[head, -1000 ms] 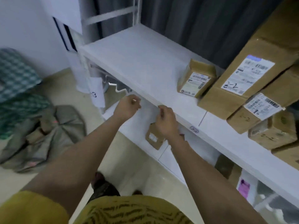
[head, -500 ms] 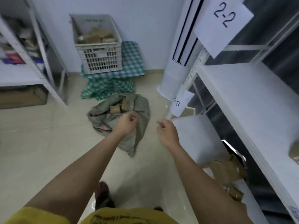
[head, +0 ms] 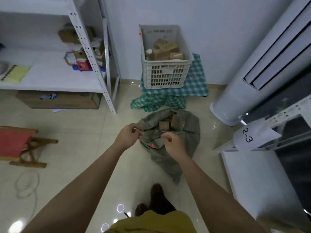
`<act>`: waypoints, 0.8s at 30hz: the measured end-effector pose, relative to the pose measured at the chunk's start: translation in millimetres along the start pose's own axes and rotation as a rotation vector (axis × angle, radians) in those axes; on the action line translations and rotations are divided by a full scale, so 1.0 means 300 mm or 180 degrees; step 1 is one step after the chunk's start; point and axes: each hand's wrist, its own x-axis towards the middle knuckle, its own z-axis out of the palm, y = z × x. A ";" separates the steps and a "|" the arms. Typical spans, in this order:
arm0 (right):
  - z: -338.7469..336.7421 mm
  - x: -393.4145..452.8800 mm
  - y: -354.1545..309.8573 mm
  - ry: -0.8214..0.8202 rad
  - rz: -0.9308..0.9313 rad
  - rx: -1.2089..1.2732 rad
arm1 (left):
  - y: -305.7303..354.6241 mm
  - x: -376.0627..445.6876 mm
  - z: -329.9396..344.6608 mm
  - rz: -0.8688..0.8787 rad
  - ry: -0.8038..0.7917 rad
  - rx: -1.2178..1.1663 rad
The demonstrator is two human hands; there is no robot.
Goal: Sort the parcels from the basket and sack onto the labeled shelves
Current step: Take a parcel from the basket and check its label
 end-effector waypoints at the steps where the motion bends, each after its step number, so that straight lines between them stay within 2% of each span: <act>1: 0.004 0.045 -0.025 -0.0034 0.0025 0.0006 | 0.003 0.041 -0.020 0.0012 0.0010 -0.0020; 6: 0.018 0.335 -0.163 -0.0115 -0.0057 -0.0132 | 0.031 0.300 -0.138 0.0050 0.0019 0.0005; 13: 0.026 0.750 -0.453 -0.0174 -0.0185 -0.0068 | 0.176 0.668 -0.420 0.0057 0.0283 0.0135; 19: 0.053 1.022 -0.679 0.0115 -0.0334 0.0239 | 0.288 0.942 -0.599 0.0203 0.0351 -0.0081; 24: 0.029 1.283 -0.839 0.0549 -0.0233 0.0574 | 0.397 1.247 -0.715 0.0493 0.0034 0.0244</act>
